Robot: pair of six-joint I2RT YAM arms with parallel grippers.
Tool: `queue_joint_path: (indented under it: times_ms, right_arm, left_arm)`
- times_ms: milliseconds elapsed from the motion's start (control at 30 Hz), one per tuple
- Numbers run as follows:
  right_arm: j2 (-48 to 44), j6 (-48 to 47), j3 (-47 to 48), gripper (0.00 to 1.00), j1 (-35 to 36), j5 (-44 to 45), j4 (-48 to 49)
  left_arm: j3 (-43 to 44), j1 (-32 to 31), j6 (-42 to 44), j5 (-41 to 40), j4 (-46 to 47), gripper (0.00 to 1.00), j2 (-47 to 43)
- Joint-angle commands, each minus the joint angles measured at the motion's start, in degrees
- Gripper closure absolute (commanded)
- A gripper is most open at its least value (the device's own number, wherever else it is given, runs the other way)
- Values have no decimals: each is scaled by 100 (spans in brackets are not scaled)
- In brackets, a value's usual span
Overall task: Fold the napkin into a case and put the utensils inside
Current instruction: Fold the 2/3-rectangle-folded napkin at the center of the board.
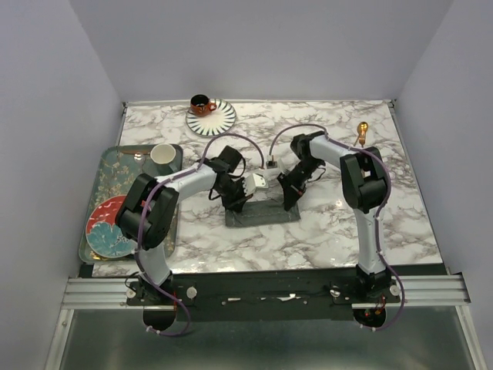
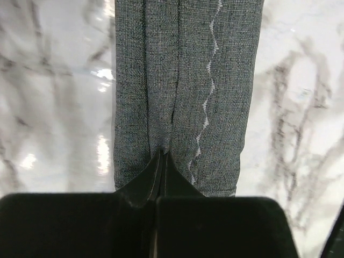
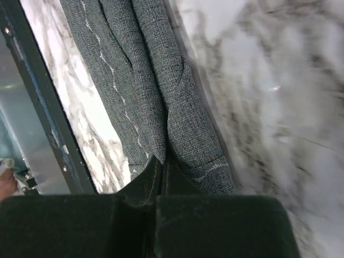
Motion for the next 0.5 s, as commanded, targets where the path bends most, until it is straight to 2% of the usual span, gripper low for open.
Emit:
queue_joint_path:
  times_ms: [0, 200, 467]
  right_arm:
    - [-367, 38, -494, 99, 251, 2, 327]
    - [-342, 275, -503, 99, 541, -121, 424]
    - [-236, 987, -652, 99, 902, -323, 608]
  left_arm:
    - [-735, -64, -396, 201, -475, 100, -394]
    - [-1483, -72, -581, 17, -316, 100, -965]
    - [-1511, 340, -537, -238, -237, 100, -1097]
